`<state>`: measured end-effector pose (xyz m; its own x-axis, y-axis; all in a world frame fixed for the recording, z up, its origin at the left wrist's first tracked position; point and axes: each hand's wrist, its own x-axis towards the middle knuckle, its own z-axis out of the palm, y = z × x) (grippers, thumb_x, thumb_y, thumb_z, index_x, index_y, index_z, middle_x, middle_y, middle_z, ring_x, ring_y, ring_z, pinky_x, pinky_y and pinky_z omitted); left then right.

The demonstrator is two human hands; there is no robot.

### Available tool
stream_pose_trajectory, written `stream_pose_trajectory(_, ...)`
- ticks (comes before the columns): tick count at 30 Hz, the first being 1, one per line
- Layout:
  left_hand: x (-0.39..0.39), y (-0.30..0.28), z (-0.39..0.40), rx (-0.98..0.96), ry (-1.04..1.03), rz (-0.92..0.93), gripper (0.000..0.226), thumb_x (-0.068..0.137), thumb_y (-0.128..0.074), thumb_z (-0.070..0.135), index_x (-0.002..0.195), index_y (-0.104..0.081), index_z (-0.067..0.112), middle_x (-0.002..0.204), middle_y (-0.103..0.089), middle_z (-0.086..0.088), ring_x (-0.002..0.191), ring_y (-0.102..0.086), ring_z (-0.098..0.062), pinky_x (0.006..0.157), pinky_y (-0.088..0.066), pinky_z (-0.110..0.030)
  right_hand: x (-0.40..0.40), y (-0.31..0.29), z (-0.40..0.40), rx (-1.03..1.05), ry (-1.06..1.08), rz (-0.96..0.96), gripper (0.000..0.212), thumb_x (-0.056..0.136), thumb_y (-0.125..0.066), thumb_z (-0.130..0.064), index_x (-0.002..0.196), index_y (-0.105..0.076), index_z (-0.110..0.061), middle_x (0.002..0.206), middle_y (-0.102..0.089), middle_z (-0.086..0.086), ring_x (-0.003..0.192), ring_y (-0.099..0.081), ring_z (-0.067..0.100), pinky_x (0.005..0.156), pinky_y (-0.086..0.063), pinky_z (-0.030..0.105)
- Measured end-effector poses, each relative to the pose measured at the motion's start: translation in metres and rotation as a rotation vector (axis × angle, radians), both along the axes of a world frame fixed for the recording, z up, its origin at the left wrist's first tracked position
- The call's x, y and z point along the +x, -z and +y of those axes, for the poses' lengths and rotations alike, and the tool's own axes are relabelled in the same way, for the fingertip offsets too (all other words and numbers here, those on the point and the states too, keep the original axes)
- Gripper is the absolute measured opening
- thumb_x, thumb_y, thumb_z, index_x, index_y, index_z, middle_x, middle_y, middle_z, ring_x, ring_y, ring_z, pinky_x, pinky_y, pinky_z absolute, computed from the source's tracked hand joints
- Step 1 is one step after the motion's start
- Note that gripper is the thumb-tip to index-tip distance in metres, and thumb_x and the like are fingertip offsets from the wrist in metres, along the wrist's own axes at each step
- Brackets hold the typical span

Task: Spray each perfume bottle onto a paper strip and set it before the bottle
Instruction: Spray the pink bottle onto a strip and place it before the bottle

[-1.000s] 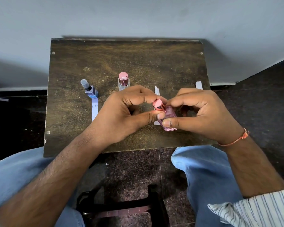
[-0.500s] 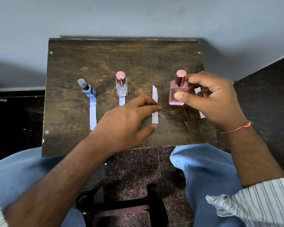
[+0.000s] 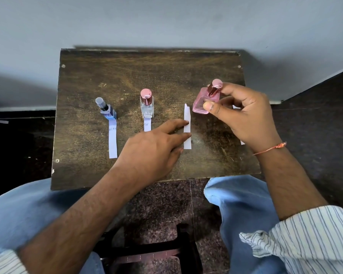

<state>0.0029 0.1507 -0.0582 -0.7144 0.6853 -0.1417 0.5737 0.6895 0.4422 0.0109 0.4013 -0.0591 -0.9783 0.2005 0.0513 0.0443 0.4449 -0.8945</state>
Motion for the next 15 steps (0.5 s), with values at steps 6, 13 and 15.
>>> stream_pose_trajectory(6,0.0029,-0.0012,0.0041,-0.018,0.007,-0.006,0.043,0.109,-0.049,0.049,0.152,-0.055,0.048,0.167,-0.029,0.034,0.11,-0.075,-0.012,0.075,-0.068,-0.044,-0.005,0.0043,-0.0026,-0.022,-0.015,-0.034,0.039,0.09,-0.089,-0.02,0.128,-0.08,-0.021,0.114,-0.081,-0.01,0.078,-0.067,0.006,0.077,-0.052,0.019)
stream_pose_trajectory(13,0.0053,-0.0028,0.0053,-0.016,0.01,-0.005,0.043,0.109,-0.048,0.05,0.152,-0.055,0.047,0.167,-0.03,0.033,0.111,-0.075,-0.01,0.076,-0.068,-0.044,-0.0062,0.006,-0.0065,0.008,-0.091,-0.049,0.039,0.091,-0.086,-0.025,0.129,-0.079,-0.021,0.119,-0.081,-0.006,0.092,-0.077,0.028,0.093,-0.065,0.044)
stream_pose_trajectory(15,0.0058,-0.0015,0.0054,-0.005,0.003,-0.001,0.042,0.109,-0.048,0.047,0.151,-0.057,0.047,0.166,-0.033,0.031,0.108,-0.076,-0.011,0.074,-0.069,-0.044,-0.0063,0.0062,-0.0078,0.023,-0.1,-0.055,0.038,0.091,-0.086,-0.025,0.129,-0.08,-0.021,0.12,-0.081,-0.008,0.091,-0.077,0.023,0.092,-0.065,0.04)
